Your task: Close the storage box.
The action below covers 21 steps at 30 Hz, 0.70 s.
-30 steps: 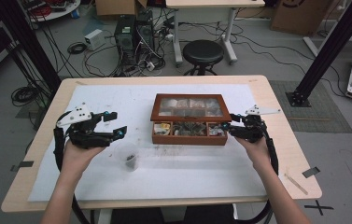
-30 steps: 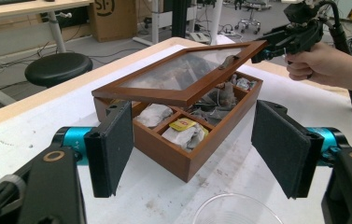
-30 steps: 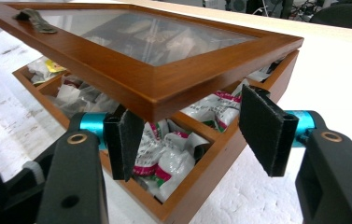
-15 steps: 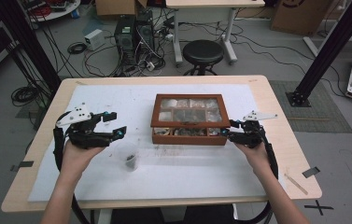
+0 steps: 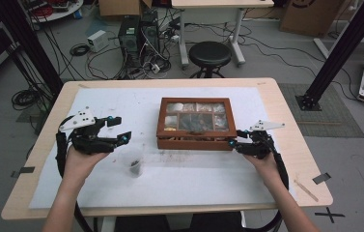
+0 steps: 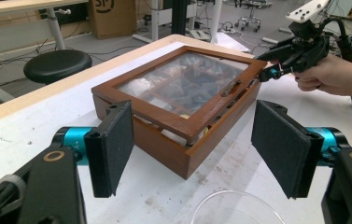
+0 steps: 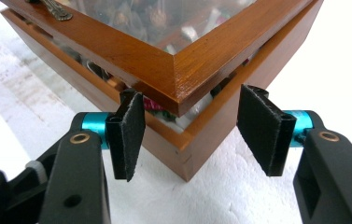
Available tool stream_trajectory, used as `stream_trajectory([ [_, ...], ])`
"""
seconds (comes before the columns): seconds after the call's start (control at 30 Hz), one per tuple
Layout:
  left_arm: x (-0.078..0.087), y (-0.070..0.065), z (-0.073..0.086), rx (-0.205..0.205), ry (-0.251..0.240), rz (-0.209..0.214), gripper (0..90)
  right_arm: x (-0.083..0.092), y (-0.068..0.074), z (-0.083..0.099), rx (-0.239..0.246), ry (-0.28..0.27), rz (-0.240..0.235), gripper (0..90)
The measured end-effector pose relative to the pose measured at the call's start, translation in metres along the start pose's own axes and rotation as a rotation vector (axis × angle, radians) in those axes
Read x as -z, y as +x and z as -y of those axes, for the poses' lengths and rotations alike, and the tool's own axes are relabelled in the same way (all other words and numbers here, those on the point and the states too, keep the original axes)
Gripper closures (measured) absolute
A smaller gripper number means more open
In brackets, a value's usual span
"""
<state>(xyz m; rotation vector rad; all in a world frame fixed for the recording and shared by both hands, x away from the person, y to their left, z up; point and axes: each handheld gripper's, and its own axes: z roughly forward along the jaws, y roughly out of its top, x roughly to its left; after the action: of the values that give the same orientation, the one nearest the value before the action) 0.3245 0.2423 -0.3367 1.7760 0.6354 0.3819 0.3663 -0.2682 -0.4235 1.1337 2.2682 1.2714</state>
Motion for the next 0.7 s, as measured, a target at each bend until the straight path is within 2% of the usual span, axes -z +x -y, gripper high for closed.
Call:
stream_trajectory([
  [0.37, -0.001, 0.000, 0.000, -0.003, 0.002, 0.000, 29.9, -0.002, 0.001, 0.007, -0.007, 0.036, -0.004, 42.5],
  [0.7, -0.001, -0.001, 0.000, -0.003, 0.002, 0.004, 29.9, -0.003, 0.001, 0.011, -0.018, 0.041, -0.012, 42.3],
])
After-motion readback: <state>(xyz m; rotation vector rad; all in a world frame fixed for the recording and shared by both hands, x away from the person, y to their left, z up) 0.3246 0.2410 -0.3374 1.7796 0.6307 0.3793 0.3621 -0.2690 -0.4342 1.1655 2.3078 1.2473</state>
